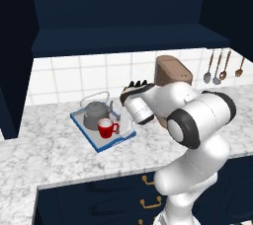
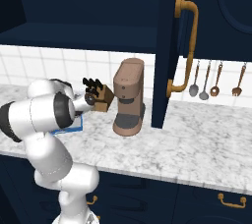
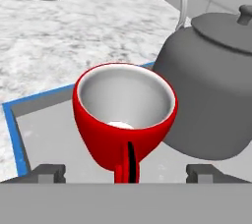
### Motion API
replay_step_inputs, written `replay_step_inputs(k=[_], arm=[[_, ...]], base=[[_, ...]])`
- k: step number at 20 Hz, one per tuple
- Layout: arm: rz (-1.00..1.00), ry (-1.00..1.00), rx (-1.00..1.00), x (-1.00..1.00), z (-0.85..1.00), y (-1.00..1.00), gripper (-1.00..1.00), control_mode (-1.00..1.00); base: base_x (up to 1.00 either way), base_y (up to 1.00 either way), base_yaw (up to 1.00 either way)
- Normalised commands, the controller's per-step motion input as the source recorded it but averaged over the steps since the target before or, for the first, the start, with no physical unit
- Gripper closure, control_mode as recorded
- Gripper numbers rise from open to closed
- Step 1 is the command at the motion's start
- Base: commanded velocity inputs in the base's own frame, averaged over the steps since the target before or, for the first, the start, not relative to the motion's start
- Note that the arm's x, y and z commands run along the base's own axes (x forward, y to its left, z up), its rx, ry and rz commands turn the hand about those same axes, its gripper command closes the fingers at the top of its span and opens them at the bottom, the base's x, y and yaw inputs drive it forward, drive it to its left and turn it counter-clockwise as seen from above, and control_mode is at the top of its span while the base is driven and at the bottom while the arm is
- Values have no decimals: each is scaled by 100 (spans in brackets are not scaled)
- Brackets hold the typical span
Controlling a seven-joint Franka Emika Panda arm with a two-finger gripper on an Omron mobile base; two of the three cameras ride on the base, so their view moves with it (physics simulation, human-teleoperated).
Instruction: Pick the kettle from the counter and place it on the tray. Then pick the mug from the cabinet and place it on the tray. Then close the cabinet doors.
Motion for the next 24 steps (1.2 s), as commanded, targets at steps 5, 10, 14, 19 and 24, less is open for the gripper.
replay_step_inputs(k=[5, 10, 14, 19, 24], arm=[[0, 0, -2, -15, 46, -10, -100, -100], [-15, -10, 0, -58, 34, -35, -100, -100], [-18, -13, 0, -48, 49, -40, -100, -100], [-18, -11, -7, -36, 56, -41, -100, -100], [-16, 0, -1, -25, 50, -54, -100, -100]], base=[[0, 0, 0], [0, 0, 0], [0, 0, 0], [0, 0, 0], [0, 0, 0]])
